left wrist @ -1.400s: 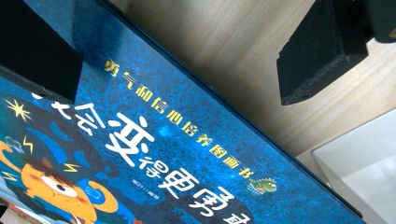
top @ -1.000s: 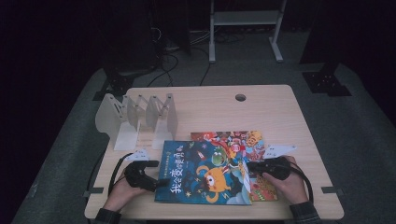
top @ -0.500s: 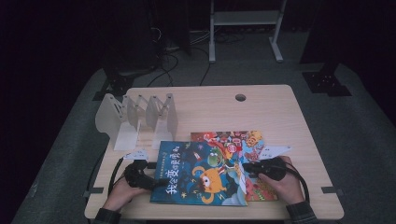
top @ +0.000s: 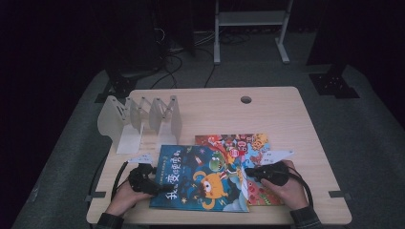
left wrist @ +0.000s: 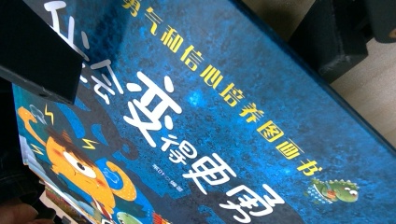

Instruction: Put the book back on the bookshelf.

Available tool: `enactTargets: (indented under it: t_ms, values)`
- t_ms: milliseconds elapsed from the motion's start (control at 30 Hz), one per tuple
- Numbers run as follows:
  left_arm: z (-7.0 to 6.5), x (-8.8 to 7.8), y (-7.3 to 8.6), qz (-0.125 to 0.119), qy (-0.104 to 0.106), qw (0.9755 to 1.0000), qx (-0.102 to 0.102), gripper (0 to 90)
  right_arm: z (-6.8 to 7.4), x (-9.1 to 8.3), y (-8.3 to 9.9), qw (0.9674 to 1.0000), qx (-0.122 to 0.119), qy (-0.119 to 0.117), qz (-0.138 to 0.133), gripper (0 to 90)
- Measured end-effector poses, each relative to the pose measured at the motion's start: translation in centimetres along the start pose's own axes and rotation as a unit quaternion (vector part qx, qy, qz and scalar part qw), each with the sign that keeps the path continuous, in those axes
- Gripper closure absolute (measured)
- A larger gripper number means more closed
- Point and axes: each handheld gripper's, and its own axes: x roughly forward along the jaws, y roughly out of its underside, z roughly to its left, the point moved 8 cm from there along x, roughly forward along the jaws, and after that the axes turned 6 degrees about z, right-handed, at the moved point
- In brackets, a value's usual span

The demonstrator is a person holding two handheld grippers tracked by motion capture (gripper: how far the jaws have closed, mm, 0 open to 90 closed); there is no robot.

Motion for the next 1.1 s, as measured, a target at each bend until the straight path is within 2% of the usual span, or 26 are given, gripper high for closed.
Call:
enactTargets:
  t_ms: [267, 433, 567, 867, 1100]
  values:
    - [-0.3, -0.3, -0.1, 0.017, -0.002, 0.9999, 0.001, 0.0, 0.0, 0.0, 0.0, 1.0000, 0.000, 0.000, -0.001, 89.2]
    - [-0.8, -0.9, -0.6, 0.003, 0.002, 1.0000, 0.003, 0.0, 0.0, 0.0, 0.0, 1.0000, 0.001, -0.002, 0.000, 89.2]
    - [-1.6, -1.7, -1.4, -0.016, 0.003, 0.9998, 0.013, 0.0, 0.0, 0.0, 0.0, 1.0000, 0.001, -0.002, 0.000, 89.2]
    - [-3.1, -3.1, -2.8, -0.028, -0.005, 0.9989, 0.038, 0.0, 0.0, 0.0, 0.0, 1.0000, 0.001, -0.003, 0.000, 89.2]
    - [-4.4, -4.0, -3.9, -0.027, -0.013, 0.9980, 0.056, 0.0, 0.0, 0.0, 0.0, 1.0000, -0.002, -0.003, 0.001, 89.3]
